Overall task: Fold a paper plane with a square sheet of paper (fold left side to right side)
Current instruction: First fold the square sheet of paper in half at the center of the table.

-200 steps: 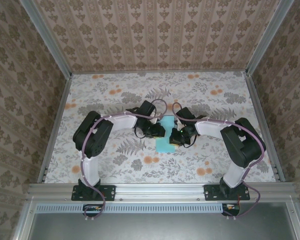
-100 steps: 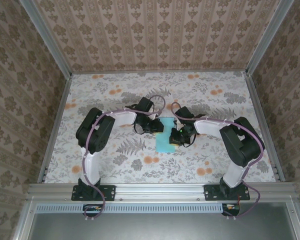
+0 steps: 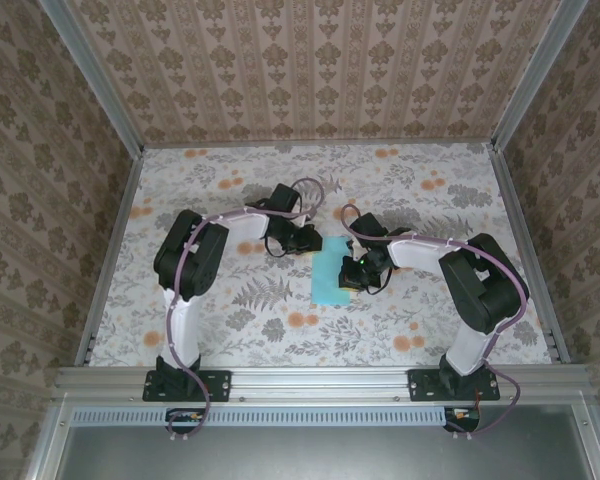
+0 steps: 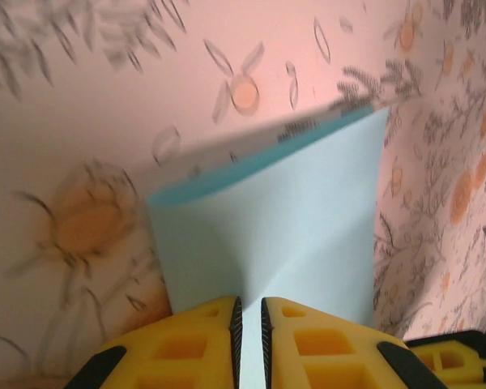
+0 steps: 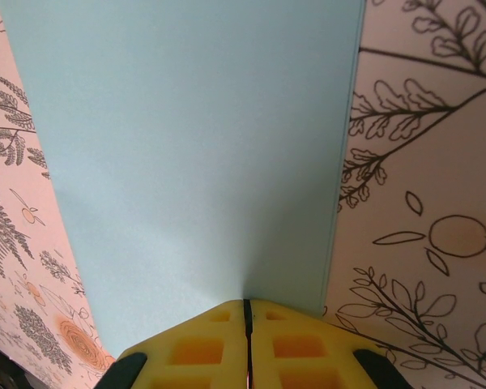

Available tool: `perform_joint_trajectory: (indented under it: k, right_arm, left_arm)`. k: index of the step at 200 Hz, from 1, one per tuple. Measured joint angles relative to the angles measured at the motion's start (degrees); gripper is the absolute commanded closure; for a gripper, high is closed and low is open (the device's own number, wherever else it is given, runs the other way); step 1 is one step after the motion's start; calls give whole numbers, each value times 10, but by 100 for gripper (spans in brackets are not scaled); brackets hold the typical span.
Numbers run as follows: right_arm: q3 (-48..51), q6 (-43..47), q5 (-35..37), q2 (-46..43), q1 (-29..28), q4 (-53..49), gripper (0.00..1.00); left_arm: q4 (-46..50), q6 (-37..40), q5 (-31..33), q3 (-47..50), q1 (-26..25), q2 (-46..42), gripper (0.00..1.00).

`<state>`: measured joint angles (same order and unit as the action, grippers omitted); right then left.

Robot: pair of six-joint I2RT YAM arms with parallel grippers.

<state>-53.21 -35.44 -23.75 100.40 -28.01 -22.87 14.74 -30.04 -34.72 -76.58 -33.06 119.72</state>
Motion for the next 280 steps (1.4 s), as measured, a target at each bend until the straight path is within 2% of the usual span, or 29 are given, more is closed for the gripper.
perform_joint_trajectory:
  k: [77,124,146,166,190,226,247,280]
  right_arm:
    - [0,8,0,0,0,-1,91]
    - [2,5,-5,0,0,6,90]
    - [4,-6,-9,0,0,14,88]
    - [8,-12,-9,-4,0,26,84]
    - [19,-18,5,-21,0,46,71]
    - [39,-20,33,-92,18,59,53]
    - [47,-18,39,-124,40,63,50]
    - [66,-18,33,-134,70,66,51]
  left_arm:
    - [22,14,0,-75,27,49,83]
    - [28,20,5,-76,28,43,79]
    - [32,25,17,-66,36,13,78]
    - [32,27,23,-41,42,-38,78]
    - [22,26,24,-4,33,-92,79]
    - [9,13,21,36,-5,-96,79]
    - [7,8,22,39,-15,-75,79]
    - [6,7,29,39,-13,-54,80]
